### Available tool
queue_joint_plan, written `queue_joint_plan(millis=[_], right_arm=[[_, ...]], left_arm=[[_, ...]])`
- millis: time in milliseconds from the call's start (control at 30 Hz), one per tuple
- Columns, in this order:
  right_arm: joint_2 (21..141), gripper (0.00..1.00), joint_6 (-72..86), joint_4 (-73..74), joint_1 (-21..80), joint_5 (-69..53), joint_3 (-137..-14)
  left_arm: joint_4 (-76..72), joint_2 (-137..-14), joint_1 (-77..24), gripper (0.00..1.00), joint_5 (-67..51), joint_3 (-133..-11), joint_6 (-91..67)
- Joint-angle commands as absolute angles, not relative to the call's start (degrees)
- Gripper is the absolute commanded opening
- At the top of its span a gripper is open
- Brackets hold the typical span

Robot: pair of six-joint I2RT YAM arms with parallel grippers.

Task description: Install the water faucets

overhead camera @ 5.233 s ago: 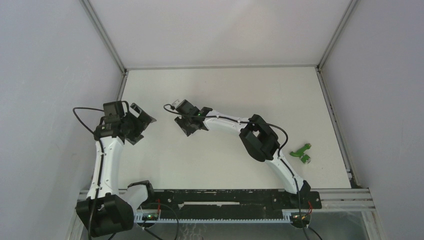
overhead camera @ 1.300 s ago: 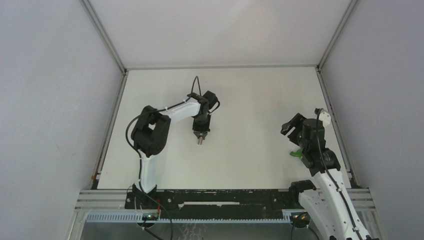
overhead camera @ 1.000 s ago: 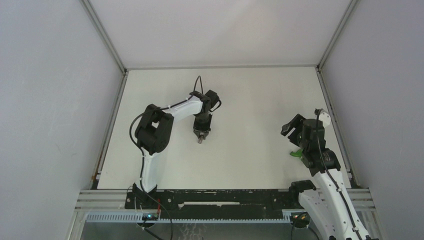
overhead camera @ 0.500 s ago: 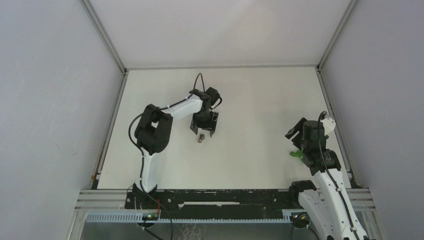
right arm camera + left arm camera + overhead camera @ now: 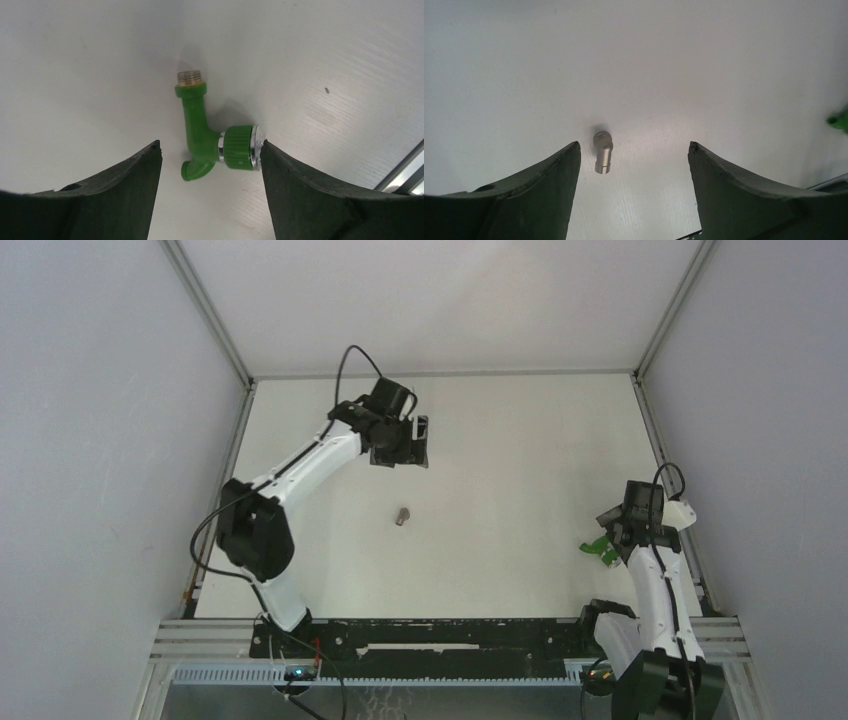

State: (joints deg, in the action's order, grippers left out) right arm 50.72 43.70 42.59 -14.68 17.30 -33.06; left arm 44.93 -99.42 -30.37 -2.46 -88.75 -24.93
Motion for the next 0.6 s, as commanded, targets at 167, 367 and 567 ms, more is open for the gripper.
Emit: queue_joint_plan(millis=[167,367,567], right_arm=[[66.94,0.76,39.96,32.75,-20.24,8.88,-34.1],[70.84,0.62,38.78,30.07,-19.75,4.18,-34.19],[71.52,0.57,38.21,28.54,-17.14,0.72,-34.23]], left_arm=[[34.43,-86.15,-24.23,0.81,-10.58,-80.78,-27.53],[36.51,-84.85,-23.9,0.81,-10.54,-81.69,-26.33],[36.93,-85.05,-23.65,0.81,-11.25,-81.5,-25.41]])
